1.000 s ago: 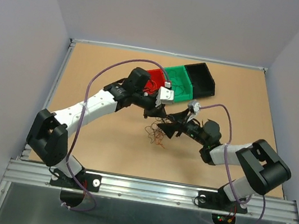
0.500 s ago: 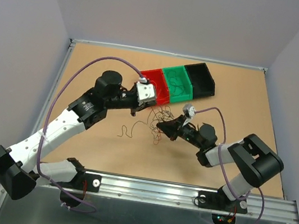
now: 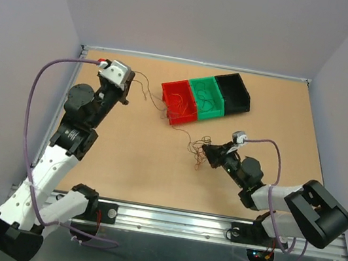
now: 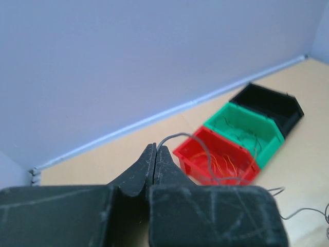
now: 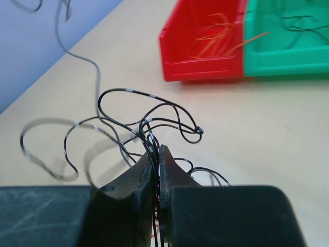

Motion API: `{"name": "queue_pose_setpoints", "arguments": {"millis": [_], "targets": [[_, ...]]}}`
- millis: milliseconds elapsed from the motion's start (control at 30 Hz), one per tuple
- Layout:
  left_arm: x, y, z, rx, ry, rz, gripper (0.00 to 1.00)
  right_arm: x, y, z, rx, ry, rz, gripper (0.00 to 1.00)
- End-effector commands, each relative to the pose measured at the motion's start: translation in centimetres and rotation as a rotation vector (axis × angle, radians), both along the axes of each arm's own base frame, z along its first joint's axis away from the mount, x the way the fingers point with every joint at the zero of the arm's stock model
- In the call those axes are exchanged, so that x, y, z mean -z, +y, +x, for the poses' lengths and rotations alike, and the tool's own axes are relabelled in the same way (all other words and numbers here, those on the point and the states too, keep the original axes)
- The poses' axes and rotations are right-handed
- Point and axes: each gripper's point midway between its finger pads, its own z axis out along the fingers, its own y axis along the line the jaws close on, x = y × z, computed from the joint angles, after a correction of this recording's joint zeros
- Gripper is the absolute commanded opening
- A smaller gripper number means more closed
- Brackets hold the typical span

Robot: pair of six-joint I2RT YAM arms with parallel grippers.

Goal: Untangle the cables

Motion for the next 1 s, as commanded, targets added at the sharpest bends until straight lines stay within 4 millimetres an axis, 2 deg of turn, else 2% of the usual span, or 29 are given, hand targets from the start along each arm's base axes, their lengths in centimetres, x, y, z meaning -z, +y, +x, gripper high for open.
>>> {"name": "queue_pose_setpoints", "arguments": {"millis": [0,33,133,200,267,300,333,367,500,533,567,600,633,667,700,733,800,867,933,967], "targets": [[-4.4,2.0,-0.9,-0.085,-0.149,-0.087,0.0,-0.4,-4.6,1.9,0.281,0.022,0.035,0.07],[-4.7,2.2,-1.2,-0.089,-0.16,-0.084,0.0,-0.1,-5.5,1.5,0.311,0.026,0.037,0.01],[-5.7,2.8,-1.8,-0.11,-0.195,-0.093,0.0,-0.3,-8.1,1.6,0.438,0.032,0.071,0.01],[-6.4,4.3,-1.8,-0.188,-0.21,-0.104,0.0,-0.8,-10.0,1.4,0.526,0.023,0.102,0.0],[-6.9,5.0,-2.2,-0.219,-0.226,-0.107,0.0,-1.3,-10.7,1.1,0.545,0.008,0.115,0.0],[-7.4,5.4,-2.6,-0.229,-0.242,-0.118,0.0,-2.3,-11.4,1.0,0.575,-0.005,0.155,0.0],[-7.6,5.8,-2.7,-0.249,-0.246,-0.129,0.0,-1.8,-12.0,0.6,0.595,0.0,0.157,0.01],[-8.2,6.9,-2.9,-0.302,-0.259,-0.152,0.0,-1.9,-13.9,0.5,0.689,0.006,0.183,0.01],[-9.2,10.9,-3.7,-0.49,-0.286,-0.22,0.0,-2.3,-17.6,-0.4,0.859,0.018,0.299,0.01],[-9.4,11.7,-4.1,-0.519,-0.299,-0.231,0.0,-2.5,-17.8,-0.6,0.859,0.009,0.3,0.0],[-9.4,11.9,-4.6,-0.517,-0.313,-0.239,0.0,-2.3,-17.5,-0.7,0.838,0.012,0.282,0.01],[-9.6,11.8,-4.9,-0.505,-0.327,-0.246,0.0,-3.5,-17.3,-1.0,0.805,-0.021,0.308,0.01],[-9.7,11.4,-5.2,-0.478,-0.338,-0.239,0.0,-3.6,-16.6,-1.2,0.76,-0.034,0.295,0.01],[-9.7,10.0,-5.3,-0.397,-0.347,-0.218,0.0,-4.2,-14.5,-1.7,0.627,-0.061,0.284,0.01],[-9.5,8.9,-5.2,-0.337,-0.343,-0.198,0.0,-4.9,-13.3,-2.1,0.55,-0.096,0.282,0.01],[-9.4,6.6,-5.3,-0.215,-0.346,-0.154,0.0,-5.4,-12.4,-2.6,0.48,-0.145,0.246,0.01],[-8.5,4.3,-4.9,-0.102,-0.313,-0.107,0.0,-6.8,-9.4,-4.0,0.292,-0.205,0.221,0.01],[-7.6,2.0,-4.6,0.016,-0.279,-0.058,0.0,-7.3,-7.4,-4.7,0.177,-0.229,0.181,0.06],[-7.3,1.1,-4.6,0.061,-0.266,-0.041,0.0,-7.1,-6.4,-4.7,0.13,-0.223,0.154,0.07],[-6.8,0.2,-4.7,0.112,-0.258,-0.016,0.0,-6.7,-5.1,-4.9,0.062,-0.207,0.124,0.14]]}}
